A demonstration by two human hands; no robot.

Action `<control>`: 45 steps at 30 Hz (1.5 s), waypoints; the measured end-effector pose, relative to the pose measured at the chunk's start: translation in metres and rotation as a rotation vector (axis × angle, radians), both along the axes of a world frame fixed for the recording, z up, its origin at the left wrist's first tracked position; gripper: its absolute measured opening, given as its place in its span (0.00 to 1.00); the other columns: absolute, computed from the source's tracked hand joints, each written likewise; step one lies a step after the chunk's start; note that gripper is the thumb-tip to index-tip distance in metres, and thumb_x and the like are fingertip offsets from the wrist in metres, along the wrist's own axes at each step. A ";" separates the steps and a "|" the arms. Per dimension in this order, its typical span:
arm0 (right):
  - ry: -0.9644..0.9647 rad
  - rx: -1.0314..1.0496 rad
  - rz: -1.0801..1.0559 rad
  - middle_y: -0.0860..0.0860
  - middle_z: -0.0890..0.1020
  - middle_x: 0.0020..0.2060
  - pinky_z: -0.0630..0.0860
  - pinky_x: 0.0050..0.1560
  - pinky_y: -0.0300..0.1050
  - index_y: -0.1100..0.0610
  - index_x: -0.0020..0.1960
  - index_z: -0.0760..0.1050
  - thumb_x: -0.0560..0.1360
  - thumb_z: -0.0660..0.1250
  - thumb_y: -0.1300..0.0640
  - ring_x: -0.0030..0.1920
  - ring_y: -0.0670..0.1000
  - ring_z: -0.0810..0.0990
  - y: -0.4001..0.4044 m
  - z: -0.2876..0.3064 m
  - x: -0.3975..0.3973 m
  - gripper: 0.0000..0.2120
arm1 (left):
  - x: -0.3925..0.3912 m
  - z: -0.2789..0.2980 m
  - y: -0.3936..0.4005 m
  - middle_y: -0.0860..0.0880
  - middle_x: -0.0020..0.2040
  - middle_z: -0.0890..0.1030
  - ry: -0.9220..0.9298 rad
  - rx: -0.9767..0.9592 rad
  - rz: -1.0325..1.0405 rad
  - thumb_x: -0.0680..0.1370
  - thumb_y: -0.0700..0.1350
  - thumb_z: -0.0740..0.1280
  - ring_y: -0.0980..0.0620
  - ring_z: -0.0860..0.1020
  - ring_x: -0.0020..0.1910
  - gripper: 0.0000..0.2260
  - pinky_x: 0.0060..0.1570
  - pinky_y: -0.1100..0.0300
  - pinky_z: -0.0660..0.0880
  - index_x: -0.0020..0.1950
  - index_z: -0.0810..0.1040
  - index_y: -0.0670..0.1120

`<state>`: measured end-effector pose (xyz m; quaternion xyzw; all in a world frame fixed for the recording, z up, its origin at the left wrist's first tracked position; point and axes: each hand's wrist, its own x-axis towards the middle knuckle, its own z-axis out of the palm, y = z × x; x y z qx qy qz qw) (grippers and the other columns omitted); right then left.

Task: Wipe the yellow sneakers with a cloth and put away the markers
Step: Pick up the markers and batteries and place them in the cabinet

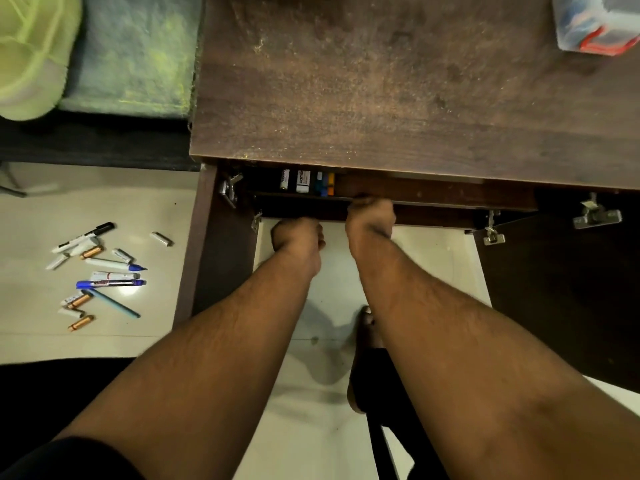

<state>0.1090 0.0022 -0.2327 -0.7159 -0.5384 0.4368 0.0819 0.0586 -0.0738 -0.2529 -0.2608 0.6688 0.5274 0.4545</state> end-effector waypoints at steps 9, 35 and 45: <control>-0.103 0.146 0.479 0.53 0.83 0.50 0.76 0.48 0.44 0.54 0.52 0.81 0.76 0.63 0.59 0.50 0.54 0.80 -0.086 0.096 0.040 0.09 | 0.016 0.109 -0.077 0.46 0.45 0.82 0.689 -0.108 -0.823 0.74 0.37 0.67 0.48 0.79 0.47 0.05 0.46 0.57 0.78 0.47 0.81 0.43; -0.189 0.316 1.491 0.53 0.83 0.51 0.77 0.53 0.46 0.53 0.51 0.81 0.73 0.65 0.58 0.53 0.55 0.80 -0.258 0.075 -0.212 0.10 | -0.199 0.036 -0.370 0.41 0.49 0.84 0.594 -0.458 -0.233 0.72 0.35 0.68 0.41 0.80 0.54 0.06 0.52 0.56 0.73 0.46 0.83 0.41; -0.230 0.126 1.382 0.57 0.84 0.46 0.78 0.52 0.51 0.59 0.47 0.82 0.71 0.69 0.60 0.49 0.58 0.81 -0.229 -0.125 -0.257 0.06 | -0.243 -0.133 -0.321 0.40 0.55 0.79 0.619 -0.644 -0.615 0.73 0.47 0.70 0.38 0.76 0.57 0.14 0.53 0.49 0.74 0.57 0.78 0.44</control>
